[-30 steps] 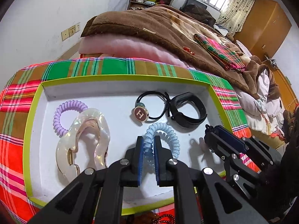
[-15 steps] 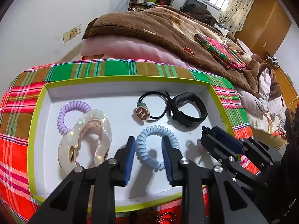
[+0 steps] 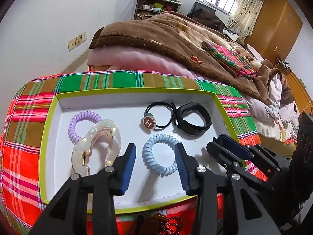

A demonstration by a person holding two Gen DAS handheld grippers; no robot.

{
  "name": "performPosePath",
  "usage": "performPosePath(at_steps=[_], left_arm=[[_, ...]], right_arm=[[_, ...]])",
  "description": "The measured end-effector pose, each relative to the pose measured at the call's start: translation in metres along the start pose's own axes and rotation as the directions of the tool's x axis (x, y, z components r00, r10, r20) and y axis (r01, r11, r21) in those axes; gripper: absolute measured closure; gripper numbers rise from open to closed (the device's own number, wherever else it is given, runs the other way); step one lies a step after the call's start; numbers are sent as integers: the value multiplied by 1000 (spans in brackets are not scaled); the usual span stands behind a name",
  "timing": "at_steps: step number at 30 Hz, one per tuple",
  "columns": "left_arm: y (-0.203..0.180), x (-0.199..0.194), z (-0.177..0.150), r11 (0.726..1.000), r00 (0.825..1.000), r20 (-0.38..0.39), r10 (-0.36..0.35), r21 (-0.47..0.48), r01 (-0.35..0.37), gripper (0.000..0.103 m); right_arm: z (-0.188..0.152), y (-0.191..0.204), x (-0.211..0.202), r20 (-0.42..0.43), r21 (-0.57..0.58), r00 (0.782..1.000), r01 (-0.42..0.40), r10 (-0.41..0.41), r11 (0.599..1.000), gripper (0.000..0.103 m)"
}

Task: Organize jewelry
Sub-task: 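Open the left gripper to drop the blue tie while the right gripper releases the black tie, then move both grippers back to the remaining chains on the bedspread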

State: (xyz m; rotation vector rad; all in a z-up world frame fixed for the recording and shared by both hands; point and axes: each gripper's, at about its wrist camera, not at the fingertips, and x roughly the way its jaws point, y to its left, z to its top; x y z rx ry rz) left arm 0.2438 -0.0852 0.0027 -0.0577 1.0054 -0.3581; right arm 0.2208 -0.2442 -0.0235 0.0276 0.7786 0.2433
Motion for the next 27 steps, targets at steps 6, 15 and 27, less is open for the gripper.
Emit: performPosePath(at_steps=[6, 15, 27], left_arm=[[-1, -6, -2, 1000, 1000, 11, 4, -1, -4, 55], [-1, -19, -7, 1000, 1000, 27, 8, -6, -8, 54], [-1, -44, -19, 1000, 998, 56, 11, -13, -10, 52]], right_arm=[[-1, 0, -3, 1, 8, 1000, -3, 3, 1000, 75], [-1, 2, -15, 26, 22, 1000, -7, 6, 1000, 57], [-6, 6, -37, 52, 31, 999, 3, -5, 1000, 57]])
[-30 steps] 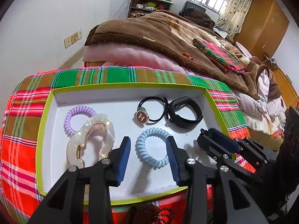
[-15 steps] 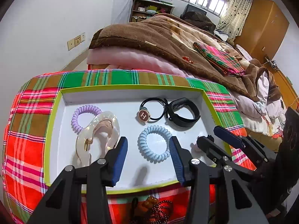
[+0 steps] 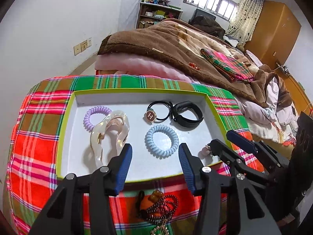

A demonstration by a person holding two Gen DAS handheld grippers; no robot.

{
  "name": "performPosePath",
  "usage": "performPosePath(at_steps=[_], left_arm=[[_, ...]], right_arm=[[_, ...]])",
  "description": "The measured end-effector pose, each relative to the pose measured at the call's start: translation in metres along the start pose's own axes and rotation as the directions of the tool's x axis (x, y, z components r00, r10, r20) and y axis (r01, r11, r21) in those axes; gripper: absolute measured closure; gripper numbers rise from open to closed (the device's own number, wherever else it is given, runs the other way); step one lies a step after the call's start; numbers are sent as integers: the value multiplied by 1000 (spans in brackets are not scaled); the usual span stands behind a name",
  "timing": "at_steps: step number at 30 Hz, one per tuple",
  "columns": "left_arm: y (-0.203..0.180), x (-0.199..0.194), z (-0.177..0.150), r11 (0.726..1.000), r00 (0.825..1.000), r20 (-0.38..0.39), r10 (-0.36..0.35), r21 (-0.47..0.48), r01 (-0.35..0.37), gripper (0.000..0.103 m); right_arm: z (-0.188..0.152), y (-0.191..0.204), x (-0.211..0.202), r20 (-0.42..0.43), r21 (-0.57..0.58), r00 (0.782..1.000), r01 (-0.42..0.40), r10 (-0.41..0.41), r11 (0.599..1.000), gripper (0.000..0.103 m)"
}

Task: Organize jewelry
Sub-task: 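Move both grippers back to the remaining chains on the bedspread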

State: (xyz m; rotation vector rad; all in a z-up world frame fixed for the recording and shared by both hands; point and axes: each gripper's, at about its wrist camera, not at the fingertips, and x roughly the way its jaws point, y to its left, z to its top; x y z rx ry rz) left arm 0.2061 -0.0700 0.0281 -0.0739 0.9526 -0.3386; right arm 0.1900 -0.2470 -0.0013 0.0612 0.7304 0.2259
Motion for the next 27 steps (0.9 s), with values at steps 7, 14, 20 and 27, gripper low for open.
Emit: performPosePath(at_steps=[7, 14, 20, 27], left_arm=[[9, -21, -17, 1000, 1000, 15, 4, -11, -3, 48], [26, -37, -44, 998, 1000, 26, 2, -62, -1, 48], [46, -56, -64, 994, 998, 52, 19, -104, -13, 48], [68, -69, -85, 991, 998, 65, 18, -136, -9, 44]], right_arm=[[-10, 7, -19, 19, 4, 1000, 0, 0, 1000, 57], [-31, 20, -35, 9, 6, 1000, -23, 23, 1000, 57], [-56, 48, -42, -35, 18, 993, -114, 115, 993, 57], [-71, 79, -40, -70, -3, 981, -183, 183, 983, 57]])
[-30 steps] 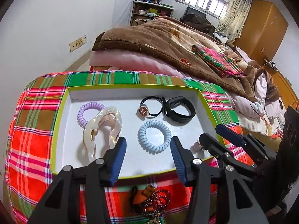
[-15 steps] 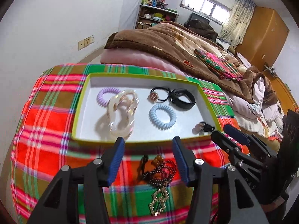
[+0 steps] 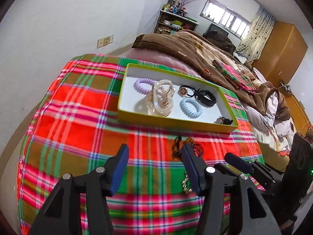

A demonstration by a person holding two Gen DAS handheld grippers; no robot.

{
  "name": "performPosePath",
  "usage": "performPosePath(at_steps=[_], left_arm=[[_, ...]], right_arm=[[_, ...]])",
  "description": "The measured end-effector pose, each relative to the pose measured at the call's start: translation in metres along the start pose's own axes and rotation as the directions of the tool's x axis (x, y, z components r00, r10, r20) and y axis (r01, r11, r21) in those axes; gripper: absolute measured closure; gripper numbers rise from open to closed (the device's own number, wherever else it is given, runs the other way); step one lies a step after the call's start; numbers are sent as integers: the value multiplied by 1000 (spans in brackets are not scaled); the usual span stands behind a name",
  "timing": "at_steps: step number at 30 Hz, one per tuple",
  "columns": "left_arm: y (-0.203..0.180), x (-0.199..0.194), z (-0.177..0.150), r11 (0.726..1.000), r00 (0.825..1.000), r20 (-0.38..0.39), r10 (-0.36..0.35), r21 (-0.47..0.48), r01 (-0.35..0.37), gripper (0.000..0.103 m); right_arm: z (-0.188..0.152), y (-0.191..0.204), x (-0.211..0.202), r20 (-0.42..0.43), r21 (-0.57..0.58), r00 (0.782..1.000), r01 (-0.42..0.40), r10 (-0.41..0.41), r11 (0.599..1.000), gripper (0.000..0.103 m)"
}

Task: Organize jewelry
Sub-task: 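Move both grippers back to the remaining chains on the bedspread, then grasp the gold chain necklace with the right gripper and lift it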

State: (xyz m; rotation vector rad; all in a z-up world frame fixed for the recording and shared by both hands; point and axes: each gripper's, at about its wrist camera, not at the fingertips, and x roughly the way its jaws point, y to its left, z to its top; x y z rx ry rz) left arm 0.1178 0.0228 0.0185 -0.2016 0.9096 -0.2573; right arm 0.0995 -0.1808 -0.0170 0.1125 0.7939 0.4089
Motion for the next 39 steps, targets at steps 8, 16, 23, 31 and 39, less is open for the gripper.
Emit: performPosePath(at_steps=[8, 16, 23, 31, 39], left_arm=[[20, -9, -15, 1000, 1000, 0, 11, -29, -11, 43], [31, -9, -25, 999, 1000, -18, 7, -43, -8, 43], [36, -8, -28, 999, 1000, -28, -6, -48, 4, 43], [36, -5, -31, 999, 999, -37, -15, -50, 13, 43], [32, -1, -33, 999, 999, -47, -22, -46, 20, 43]], right_arm=[[-15, 27, 17, -60, -24, 998, 27, -28, 999, 57], [-20, 46, 30, -71, -72, 992, 95, -100, 993, 67], [-20, 50, 33, -78, -108, 981, 170, -179, 979, 82], [-22, 48, 27, -86, -148, 971, 210, -224, 966, 88], [-18, 42, 25, -113, -227, 977, 150, -179, 962, 89]])
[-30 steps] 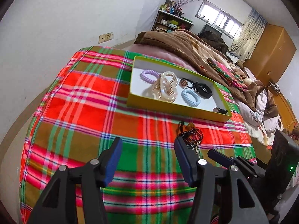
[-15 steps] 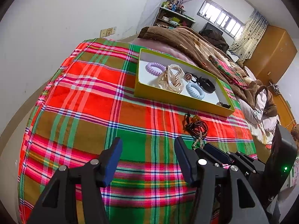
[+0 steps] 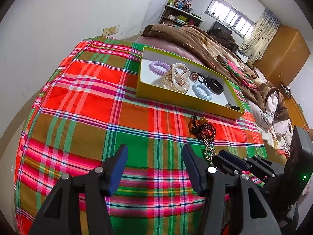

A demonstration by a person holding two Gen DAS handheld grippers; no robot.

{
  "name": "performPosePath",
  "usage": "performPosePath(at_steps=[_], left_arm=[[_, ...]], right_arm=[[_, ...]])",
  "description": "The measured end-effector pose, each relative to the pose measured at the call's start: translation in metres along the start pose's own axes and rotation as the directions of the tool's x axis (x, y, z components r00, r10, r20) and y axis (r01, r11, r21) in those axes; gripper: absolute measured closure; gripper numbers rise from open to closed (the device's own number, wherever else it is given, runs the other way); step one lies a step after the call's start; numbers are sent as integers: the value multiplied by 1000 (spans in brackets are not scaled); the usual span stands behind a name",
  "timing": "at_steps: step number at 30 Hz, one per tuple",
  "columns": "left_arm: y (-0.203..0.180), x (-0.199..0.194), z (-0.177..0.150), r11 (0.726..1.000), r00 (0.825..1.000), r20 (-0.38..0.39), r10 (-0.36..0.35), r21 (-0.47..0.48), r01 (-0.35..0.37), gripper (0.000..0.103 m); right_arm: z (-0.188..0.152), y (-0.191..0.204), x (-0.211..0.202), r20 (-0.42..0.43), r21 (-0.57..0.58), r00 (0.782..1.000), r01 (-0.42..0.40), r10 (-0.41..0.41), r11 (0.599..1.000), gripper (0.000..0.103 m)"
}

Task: Organize jewelry
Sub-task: 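Grasp the gold chain necklace with the right gripper and lift it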

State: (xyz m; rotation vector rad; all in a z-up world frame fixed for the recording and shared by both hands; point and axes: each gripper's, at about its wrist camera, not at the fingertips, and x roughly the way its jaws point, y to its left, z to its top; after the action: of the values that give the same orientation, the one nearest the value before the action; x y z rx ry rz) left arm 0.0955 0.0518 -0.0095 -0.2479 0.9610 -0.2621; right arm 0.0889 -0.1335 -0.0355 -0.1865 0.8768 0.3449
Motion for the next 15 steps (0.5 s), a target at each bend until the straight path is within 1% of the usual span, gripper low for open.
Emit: performPosePath(at_steps=[3, 7, 15], left_arm=[[0, 2, 0, 1000, 1000, -7, 4, 1, -4, 43], [-1, 4, 0, 1000, 1000, -13, 12, -3, -12, 43], [-3, 7, 1, 1000, 1000, -26, 17, 1, -17, 43]], right_arm=[[0, 3, 2, 1, -40, 1000, 0, 0, 999, 89], [-2, 8, 2, 19, -94, 1000, 23, -22, 995, 89], [-3, 13, 1, 25, -138, 999, 30, -27, 990, 89]])
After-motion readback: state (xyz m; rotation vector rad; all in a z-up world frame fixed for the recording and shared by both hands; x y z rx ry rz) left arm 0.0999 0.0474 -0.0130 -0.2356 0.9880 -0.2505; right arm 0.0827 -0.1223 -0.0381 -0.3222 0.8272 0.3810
